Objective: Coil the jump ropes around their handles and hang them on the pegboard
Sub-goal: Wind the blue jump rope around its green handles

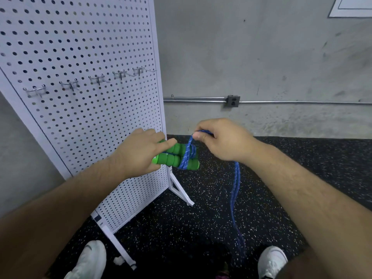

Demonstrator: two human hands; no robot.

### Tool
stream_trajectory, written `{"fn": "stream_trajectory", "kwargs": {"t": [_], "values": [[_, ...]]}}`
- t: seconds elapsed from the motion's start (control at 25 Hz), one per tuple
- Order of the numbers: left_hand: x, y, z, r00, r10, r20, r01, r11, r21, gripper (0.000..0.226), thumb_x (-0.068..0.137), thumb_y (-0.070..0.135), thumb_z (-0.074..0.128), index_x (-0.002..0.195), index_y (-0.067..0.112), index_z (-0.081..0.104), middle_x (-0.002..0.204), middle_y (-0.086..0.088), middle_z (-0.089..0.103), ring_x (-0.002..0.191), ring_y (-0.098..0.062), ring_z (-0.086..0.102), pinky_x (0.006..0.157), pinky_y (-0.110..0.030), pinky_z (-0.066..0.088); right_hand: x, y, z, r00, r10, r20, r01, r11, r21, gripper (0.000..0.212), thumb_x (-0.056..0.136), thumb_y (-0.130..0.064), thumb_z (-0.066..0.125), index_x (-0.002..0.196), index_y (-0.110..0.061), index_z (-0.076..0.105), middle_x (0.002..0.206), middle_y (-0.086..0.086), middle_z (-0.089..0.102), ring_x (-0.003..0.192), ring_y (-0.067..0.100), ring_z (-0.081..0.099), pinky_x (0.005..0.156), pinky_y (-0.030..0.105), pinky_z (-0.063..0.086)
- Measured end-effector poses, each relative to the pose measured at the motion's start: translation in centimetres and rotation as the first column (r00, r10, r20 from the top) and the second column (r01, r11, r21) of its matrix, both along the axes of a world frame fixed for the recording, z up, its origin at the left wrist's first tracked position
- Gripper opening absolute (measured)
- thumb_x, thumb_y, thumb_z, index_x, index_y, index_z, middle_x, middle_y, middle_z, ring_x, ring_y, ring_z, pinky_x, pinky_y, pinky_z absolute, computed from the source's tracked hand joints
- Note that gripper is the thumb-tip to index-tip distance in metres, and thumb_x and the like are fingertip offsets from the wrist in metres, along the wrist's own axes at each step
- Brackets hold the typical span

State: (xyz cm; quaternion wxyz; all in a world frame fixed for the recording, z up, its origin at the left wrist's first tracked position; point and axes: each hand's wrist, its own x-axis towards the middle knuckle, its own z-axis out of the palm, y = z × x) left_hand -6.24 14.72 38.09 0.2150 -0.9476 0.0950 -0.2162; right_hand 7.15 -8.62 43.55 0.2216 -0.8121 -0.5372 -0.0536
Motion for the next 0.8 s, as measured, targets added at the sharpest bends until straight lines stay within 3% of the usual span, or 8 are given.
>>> {"fn": "stream_trajectory", "kwargs": {"t": [0.12, 0.28, 0.36, 0.4, 0.48, 0.52, 0.68, 0.8], "values": [[-0.2, -1.3, 0.7, 0.985, -0.173, 0.015, 0.174, 0.984, -0.031, 0.074, 0.072, 0.048, 0.072, 0.137, 0.022, 0.049, 0.100, 0.000, 0.061, 0.084, -0.024, 0.060, 0.068, -0.039, 0.050, 1.7, -0.3, -0.1, 0.998, -0.007, -0.069, 0.007, 1.000, 0.003, 0.019, 0.098, -0.038, 0.061, 0.100, -0.023, 0.072, 0.092, -0.002, 0.071, 0.088, 0.019, 0.063, 0.077, 0.033, 0.051], [-0.7, -2.6, 1.9, 0.977, -0.196, 0.082, 0.209, 0.960, -0.185, 0.067, 0.078, 0.048, 0.057, 0.140, 0.022, 0.052, 0.104, 0.000, 0.062, 0.089, -0.023, 0.059, 0.074, -0.037, 0.048, 2.7, 0.0, -1.0, 0.921, 0.068, -0.383, -0.009, 0.988, 0.156, 0.011, 0.097, -0.027, 0.065, 0.088, -0.029, 0.070, 0.089, -0.008, 0.072, 0.084, 0.012, 0.065, 0.085, 0.032, 0.051], [-0.8, -2.8, 2.4, 0.981, -0.145, 0.131, 0.175, 0.950, -0.260, 0.069, 0.077, 0.047, 0.060, 0.140, 0.021, 0.052, 0.104, 0.001, 0.062, 0.088, -0.022, 0.058, 0.075, -0.037, 0.049, 1.9, 0.4, -1.9, 0.816, 0.135, -0.562, -0.014, 0.977, 0.215, 0.023, 0.101, -0.012, 0.057, 0.088, -0.028, 0.066, 0.087, -0.004, 0.068, 0.077, 0.010, 0.060, 0.078, 0.027, 0.053], [-0.7, -2.8, 2.7, 0.984, -0.104, 0.144, 0.142, 0.948, -0.285, 0.069, 0.077, 0.046, 0.060, 0.141, 0.021, 0.053, 0.102, 0.002, 0.061, 0.088, -0.021, 0.057, 0.075, -0.037, 0.049, 1.0, 0.6, -2.5, 0.790, 0.123, -0.601, -0.026, 0.986, 0.167, 0.026, 0.102, -0.008, 0.053, 0.090, -0.028, 0.064, 0.086, -0.004, 0.065, 0.072, 0.007, 0.058, 0.070, 0.022, 0.052], [-0.6, -2.4, 3.1, 0.986, -0.011, 0.164, 0.061, 0.952, -0.299, 0.071, 0.076, 0.048, 0.057, 0.142, 0.022, 0.054, 0.099, 0.004, 0.059, 0.086, -0.019, 0.054, 0.074, -0.037, 0.048, -1.1, 1.3, -4.2, 0.828, 0.047, -0.558, -0.067, 0.998, -0.015, 0.022, 0.106, -0.020, 0.046, 0.095, -0.028, 0.064, 0.080, -0.003, 0.058, 0.056, 0.002, 0.048, 0.052, 0.020, 0.047], [-0.6, -2.1, 3.2, 0.984, 0.036, 0.174, 0.015, 0.958, -0.286, 0.071, 0.076, 0.050, 0.056, 0.141, 0.022, 0.055, 0.096, 0.004, 0.059, 0.085, -0.020, 0.054, 0.073, -0.036, 0.047, -2.1, 1.7, -4.8, 0.835, 0.047, -0.548, -0.094, 0.994, -0.058, 0.026, 0.108, -0.031, 0.042, 0.096, -0.027, 0.064, 0.077, -0.003, 0.056, 0.051, 0.000, 0.043, 0.051, 0.020, 0.042], [-0.6, -0.5, 2.9, 0.967, 0.188, 0.171, -0.146, 0.962, -0.231, 0.072, 0.072, 0.040, 0.078, 0.137, 0.019, 0.056, 0.088, -0.002, 0.059, 0.080, -0.027, 0.056, 0.067, -0.038, 0.046, -4.7, 2.6, -5.6, 0.866, 0.091, -0.492, -0.123, 0.992, -0.033, 0.034, 0.108, -0.037, 0.036, 0.088, -0.022, 0.059, 0.071, -0.009, 0.052, 0.058, -0.001, 0.044, 0.057, 0.020, 0.034], [-0.3, 0.3, 2.3, 0.967, 0.218, 0.130, -0.196, 0.967, -0.163, 0.074, 0.070, 0.039, 0.082, 0.136, 0.018, 0.056, 0.089, -0.003, 0.060, 0.079, -0.028, 0.057, 0.065, -0.039, 0.046, -5.2, 2.4, -4.5, 0.938, 0.072, -0.340, -0.100, 0.993, -0.067, 0.035, 0.108, -0.037, 0.035, 0.088, -0.021, 0.060, 0.069, -0.011, 0.051, 0.063, -0.002, 0.046, 0.058, 0.020, 0.033]]}}
